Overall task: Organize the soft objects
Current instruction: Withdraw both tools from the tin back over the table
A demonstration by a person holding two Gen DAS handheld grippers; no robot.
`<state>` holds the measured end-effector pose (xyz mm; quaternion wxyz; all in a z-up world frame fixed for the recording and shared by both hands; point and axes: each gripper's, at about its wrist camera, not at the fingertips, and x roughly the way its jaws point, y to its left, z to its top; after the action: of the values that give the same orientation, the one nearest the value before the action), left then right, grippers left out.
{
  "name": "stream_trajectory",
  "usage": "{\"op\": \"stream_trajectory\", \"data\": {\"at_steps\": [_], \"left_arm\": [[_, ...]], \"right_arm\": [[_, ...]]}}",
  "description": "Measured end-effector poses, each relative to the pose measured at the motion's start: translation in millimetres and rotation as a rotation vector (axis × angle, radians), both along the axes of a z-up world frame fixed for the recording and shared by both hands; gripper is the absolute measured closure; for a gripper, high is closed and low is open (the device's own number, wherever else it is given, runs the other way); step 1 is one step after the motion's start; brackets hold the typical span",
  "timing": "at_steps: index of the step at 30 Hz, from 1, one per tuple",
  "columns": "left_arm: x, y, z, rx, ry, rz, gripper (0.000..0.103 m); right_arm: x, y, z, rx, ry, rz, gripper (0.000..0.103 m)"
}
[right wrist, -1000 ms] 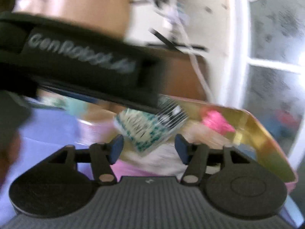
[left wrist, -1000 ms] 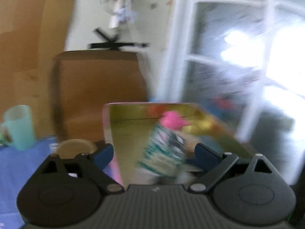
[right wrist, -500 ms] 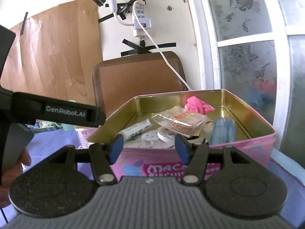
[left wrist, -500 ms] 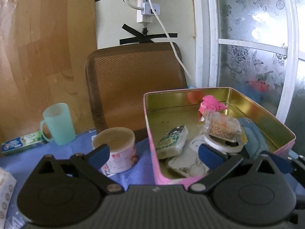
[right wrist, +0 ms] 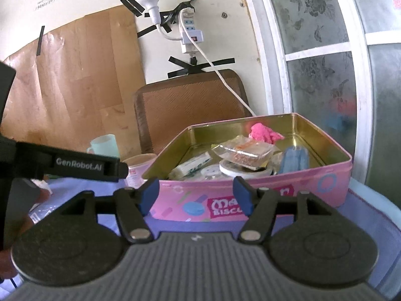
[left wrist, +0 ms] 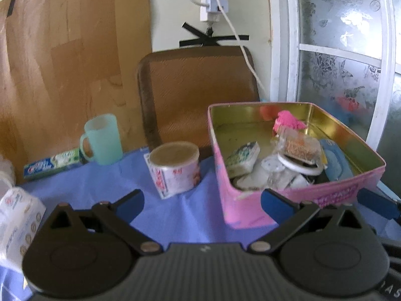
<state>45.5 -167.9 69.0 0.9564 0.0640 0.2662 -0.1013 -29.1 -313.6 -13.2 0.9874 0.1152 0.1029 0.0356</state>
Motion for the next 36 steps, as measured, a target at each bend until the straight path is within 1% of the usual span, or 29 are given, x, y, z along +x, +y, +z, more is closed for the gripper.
{"op": "stream_trajectory", "data": {"at_steps": [2,4,6,11,16,18,24,36], "left_arm": [[-6,6,-2,-0.016,0.011,0.013,0.0],[-12,12,-2,-0.031,0.007,0.023,0.0],[-17,19,-3,-0.042,0.001,0.034,0.0],[-30,29,-6,-0.032,-0.033,0.064,0.0],[-34,37,-10,-0.024,-0.016,0.071,0.0],[-35,38,-11,-0.021,-0.009,0.067,0.0],[-41,36,-13,0.013,0.001,0.062,0.0],[-42,33,-24,0.084,0.028,0.085,0.0]], "right_arm": [[-2,2,1,0.009,0.005,0.006,0.032],[-5,3,2,0.026,0.01,0.013,0.028],[-7,4,3,0.04,0.014,0.019,0.027],[-10,7,2,0.065,0.023,0.024,0.026],[-10,8,4,0.092,0.034,0.024,0.025],[-11,7,5,0.108,0.033,0.022,0.023],[-13,6,7,0.12,0.029,0.01,0.021],[-5,-1,-4,0.187,0.089,0.003,0.02]]}}
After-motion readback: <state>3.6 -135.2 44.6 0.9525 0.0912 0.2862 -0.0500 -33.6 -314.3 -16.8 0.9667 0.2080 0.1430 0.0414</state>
